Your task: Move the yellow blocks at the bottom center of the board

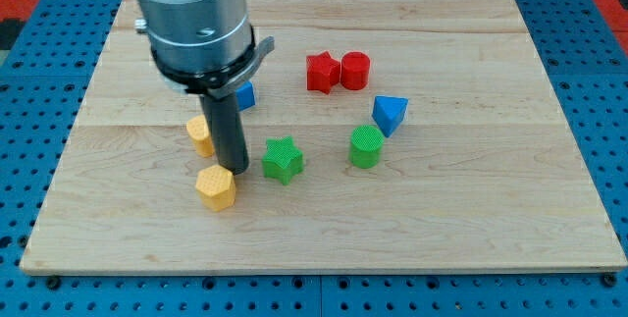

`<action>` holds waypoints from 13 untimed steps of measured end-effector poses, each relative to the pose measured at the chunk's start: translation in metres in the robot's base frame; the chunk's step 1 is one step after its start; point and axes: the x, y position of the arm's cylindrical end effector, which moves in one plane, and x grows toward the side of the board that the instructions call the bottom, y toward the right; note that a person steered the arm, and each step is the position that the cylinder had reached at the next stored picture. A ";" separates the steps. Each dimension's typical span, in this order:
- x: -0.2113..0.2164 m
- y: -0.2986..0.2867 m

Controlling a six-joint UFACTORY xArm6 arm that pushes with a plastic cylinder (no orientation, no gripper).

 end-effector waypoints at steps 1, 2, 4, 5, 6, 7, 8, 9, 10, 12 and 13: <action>-0.017 -0.016; 0.023 -0.029; 0.037 -0.075; 0.053 -0.048; 0.053 0.035; 0.063 0.084; 0.071 0.109; 0.067 0.100; 0.035 0.042; -0.060 -0.094; -0.079 -0.069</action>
